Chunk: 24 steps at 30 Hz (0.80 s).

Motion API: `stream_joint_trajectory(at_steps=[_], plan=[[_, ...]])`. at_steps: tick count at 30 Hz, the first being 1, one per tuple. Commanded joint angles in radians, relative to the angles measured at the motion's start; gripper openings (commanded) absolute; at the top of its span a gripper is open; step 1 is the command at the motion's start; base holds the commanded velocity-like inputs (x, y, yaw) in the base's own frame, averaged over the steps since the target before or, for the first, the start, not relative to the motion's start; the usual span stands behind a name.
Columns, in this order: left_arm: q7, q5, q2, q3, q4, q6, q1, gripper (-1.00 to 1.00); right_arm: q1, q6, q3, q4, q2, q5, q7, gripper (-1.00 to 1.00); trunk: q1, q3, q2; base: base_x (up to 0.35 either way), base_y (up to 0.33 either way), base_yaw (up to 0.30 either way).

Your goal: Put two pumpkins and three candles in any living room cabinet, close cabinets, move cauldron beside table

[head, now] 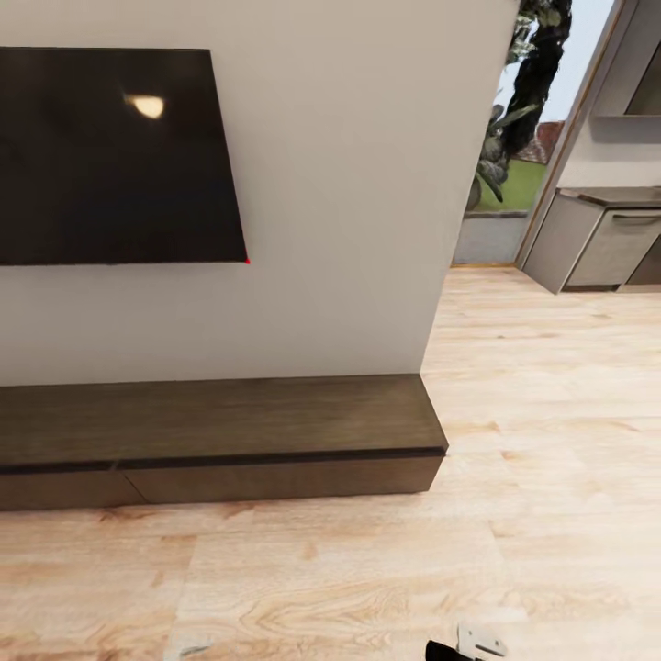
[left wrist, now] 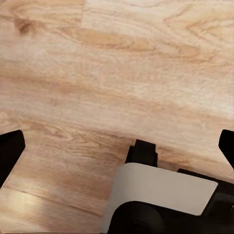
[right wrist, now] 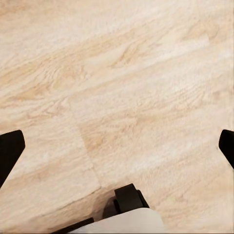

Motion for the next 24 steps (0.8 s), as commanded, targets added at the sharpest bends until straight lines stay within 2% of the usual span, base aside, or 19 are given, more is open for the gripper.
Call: stream_joint_trajectory(at_steps=[1,5,15,19,24], plan=[[0.005,0.006,0.005,-0.009,0.001,-0.007,0.008,1.0,0.0,-0.003,0.009,0.006,-0.001,-0.008,-0.004,1.0,-0.004,0.003,0.007,0.0,0.0,0.0],[0.005,0.004,0.025,-0.01,0.011,-0.051,0.07,1.0,0.0,-0.002,0.008,0.036,-0.005,-0.008,-0.004,1.0,-0.019,0.015,0.035,0.0,0.0,0.0],[0.005,-0.002,0.027,-0.014,0.012,-0.057,0.165,1.0,0.011,0.008,0.008,0.063,-0.003,-0.005,0.005,1.0,-0.058,0.046,0.105,0.0,0.0,0.0],[0.005,-0.002,0.028,-0.015,0.012,-0.057,0.206,1.0,0.015,0.009,0.009,0.064,0.0,-0.005,0.007,1.0,-0.058,0.046,0.105,0.0,0.0,0.0],[0.005,-0.002,0.027,-0.016,0.012,-0.056,0.223,1.0,0.016,0.012,0.01,0.065,0.002,-0.005,0.008,1.0,-0.058,0.046,0.105,0.0,0.0,0.0]])
